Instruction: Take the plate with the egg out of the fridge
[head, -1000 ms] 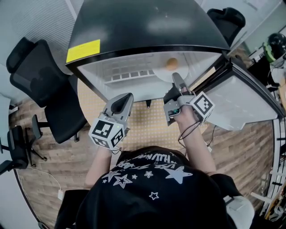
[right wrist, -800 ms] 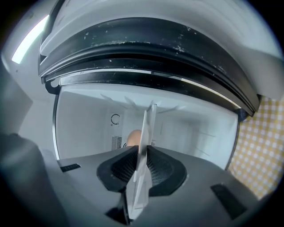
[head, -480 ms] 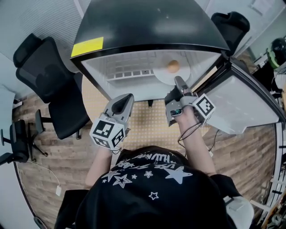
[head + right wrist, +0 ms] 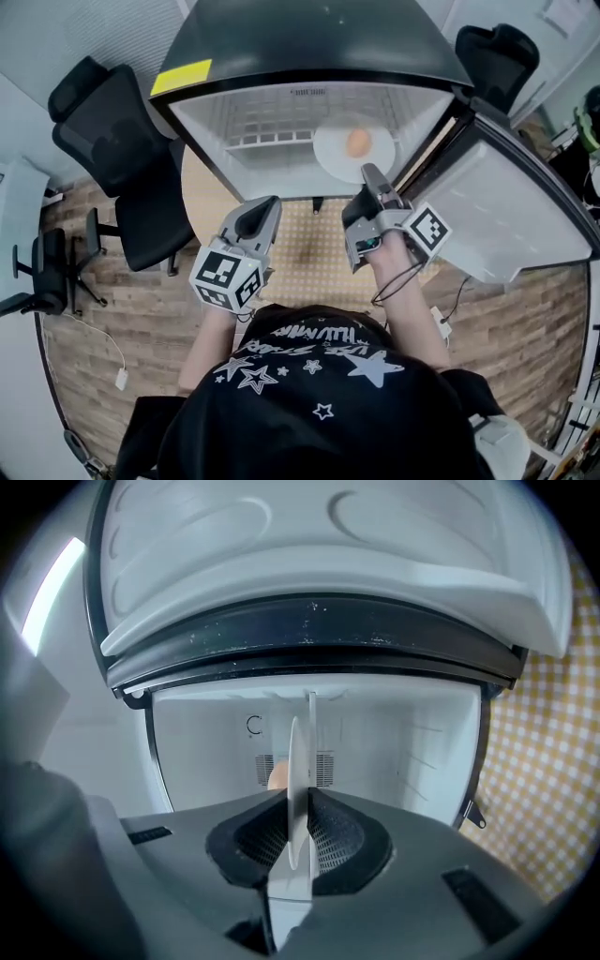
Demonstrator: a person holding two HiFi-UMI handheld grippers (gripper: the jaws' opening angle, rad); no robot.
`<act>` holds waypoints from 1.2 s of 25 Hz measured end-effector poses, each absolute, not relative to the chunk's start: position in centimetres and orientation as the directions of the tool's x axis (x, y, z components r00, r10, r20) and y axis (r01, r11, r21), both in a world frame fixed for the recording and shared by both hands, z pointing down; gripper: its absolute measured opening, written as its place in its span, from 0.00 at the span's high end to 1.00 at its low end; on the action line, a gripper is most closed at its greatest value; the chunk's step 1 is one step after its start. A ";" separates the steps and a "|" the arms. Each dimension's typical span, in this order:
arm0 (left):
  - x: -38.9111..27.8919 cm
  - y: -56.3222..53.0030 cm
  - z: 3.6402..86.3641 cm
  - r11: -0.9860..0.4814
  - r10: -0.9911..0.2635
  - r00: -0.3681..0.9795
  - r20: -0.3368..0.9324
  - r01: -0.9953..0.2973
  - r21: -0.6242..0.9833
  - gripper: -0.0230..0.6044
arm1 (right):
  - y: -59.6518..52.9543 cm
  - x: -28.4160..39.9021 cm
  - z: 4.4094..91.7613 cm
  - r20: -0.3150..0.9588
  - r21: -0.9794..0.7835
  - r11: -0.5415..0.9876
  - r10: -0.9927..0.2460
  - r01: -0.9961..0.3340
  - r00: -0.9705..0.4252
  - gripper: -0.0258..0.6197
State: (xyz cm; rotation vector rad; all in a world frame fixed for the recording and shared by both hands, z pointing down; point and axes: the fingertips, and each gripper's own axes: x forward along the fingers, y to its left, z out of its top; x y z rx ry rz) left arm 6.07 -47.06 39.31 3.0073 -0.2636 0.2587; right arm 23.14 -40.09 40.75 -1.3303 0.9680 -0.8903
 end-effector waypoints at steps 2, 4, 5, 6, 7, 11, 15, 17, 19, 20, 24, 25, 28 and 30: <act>5.7 -46.3 39.5 -0.976 -0.180 0.966 0.185 -0.199 0.091 0.96 | -39.6 22.3 40.8 -0.066 -0.998 0.057 -0.942 -0.037 0.329 0.87; 5.8 -45.7 39.4 -0.973 -0.195 0.962 0.189 -0.214 0.087 0.96 | -39.3 21.7 40.8 -0.072 -0.997 0.059 -0.952 -0.052 0.298 0.87; 5.8 -45.5 39.4 -0.971 -0.203 0.961 0.190 -0.222 0.085 0.96 | -39.2 21.5 40.9 -0.072 -0.997 0.059 -0.956 -0.056 0.284 0.87; 5.8 -45.2 39.4 -0.970 -0.210 0.959 0.193 -0.229 0.084 0.96 | -39.0 21.3 41.0 -0.072 -0.997 0.059 -0.960 -0.058 0.272 0.87; 5.7 -44.9 39.5 -0.968 -0.218 0.956 0.196 -0.237 0.082 0.96 | -38.7 21.0 41.1 -0.073 -0.997 0.060 -0.963 -0.056 0.261 0.87; 5.3 -42.8 39.8 -0.961 -0.248 0.946 0.210 -0.268 0.073 0.96 | -36.5 20.2 41.7 -0.073 -0.997 0.062 -0.973 -0.056 0.218 0.87; 5.0 -40.1 40.1 -0.949 -0.285 0.935 0.212 -0.306 0.076 0.96 | -33.7 19.6 42.7 -0.054 -0.997 0.044 -0.985 -0.065 0.163 0.87; 4.9 -38.7 40.2 -0.942 -0.307 0.928 0.209 -0.328 0.073 0.96 | -32.4 19.5 43.3 -0.043 -0.997 0.034 -0.990 -0.070 0.135 0.87; 4.6 -37.3 40.4 -0.933 -0.331 0.921 0.206 -0.351 0.073 0.96 | -31.2 19.4 43.7 -0.035 -0.997 0.028 -0.994 -0.072 0.107 0.87; 4.4 -36.6 40.5 -0.928 -0.344 0.916 0.206 -0.365 0.075 0.96 | -30.7 19.4 43.8 -0.032 -0.997 0.026 -0.995 -0.074 0.090 0.87; 3.2 -34.3 41.5 -0.901 -0.400 0.891 0.215 -0.425 0.087 0.96 | -29.4 18.7 44.1 -0.027 -0.995 0.026 -1.000 -0.099 0.009 0.87; 2.9 -33.9 41.8 -0.895 -0.411 0.885 0.220 -0.438 0.090 0.96 | -29.2 18.6 44.2 -0.025 -0.994 0.026 -1.000 -0.106 -0.007 0.87; 1.9 -32.8 42.2 -0.879 -0.439 0.867 0.236 -0.469 0.086 0.96 | -29.1 18.2 44.6 -0.019 -0.994 0.023 -0.999 -0.106 -0.043 0.87; 1.1 -32.3 42.1 -0.868 -0.459 0.856 0.239 -0.489 0.082 0.96 | -29.1 17.7 45.0 -0.018 -0.995 0.024 -0.998 -0.093 -0.067 0.87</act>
